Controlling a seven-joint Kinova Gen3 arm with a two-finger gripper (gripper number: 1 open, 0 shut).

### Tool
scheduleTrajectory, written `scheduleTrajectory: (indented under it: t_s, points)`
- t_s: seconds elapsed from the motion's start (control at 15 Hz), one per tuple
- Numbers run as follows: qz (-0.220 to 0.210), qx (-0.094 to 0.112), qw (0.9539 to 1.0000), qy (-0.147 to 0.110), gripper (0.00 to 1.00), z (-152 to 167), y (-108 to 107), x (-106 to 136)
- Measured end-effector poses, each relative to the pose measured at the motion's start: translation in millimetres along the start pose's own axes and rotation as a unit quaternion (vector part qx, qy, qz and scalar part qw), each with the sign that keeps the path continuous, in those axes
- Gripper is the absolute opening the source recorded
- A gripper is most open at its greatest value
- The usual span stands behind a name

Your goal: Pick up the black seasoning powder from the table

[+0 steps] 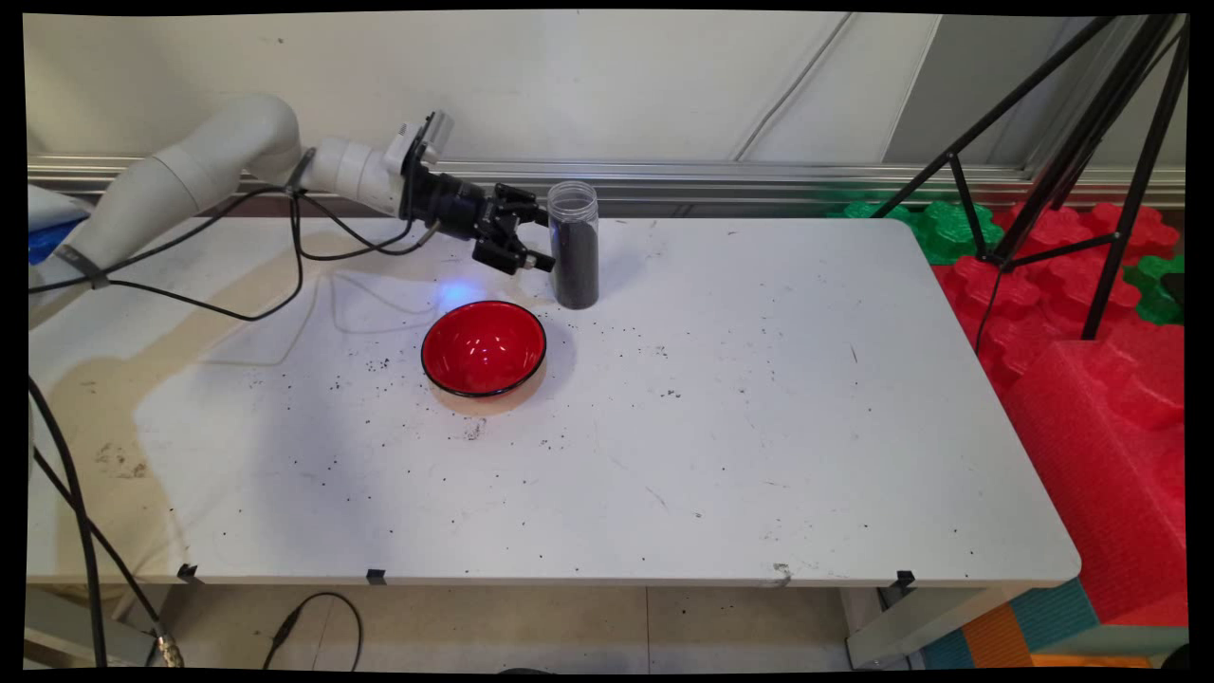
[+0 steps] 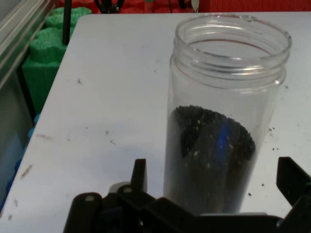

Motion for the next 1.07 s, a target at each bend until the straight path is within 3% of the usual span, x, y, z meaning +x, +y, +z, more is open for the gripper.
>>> scheduleTrajectory:
  t_s: [1.07]
  points:
    - [0.006,-0.004,0.9991,0.041,1.00,43.6,-5.7,-3.6]
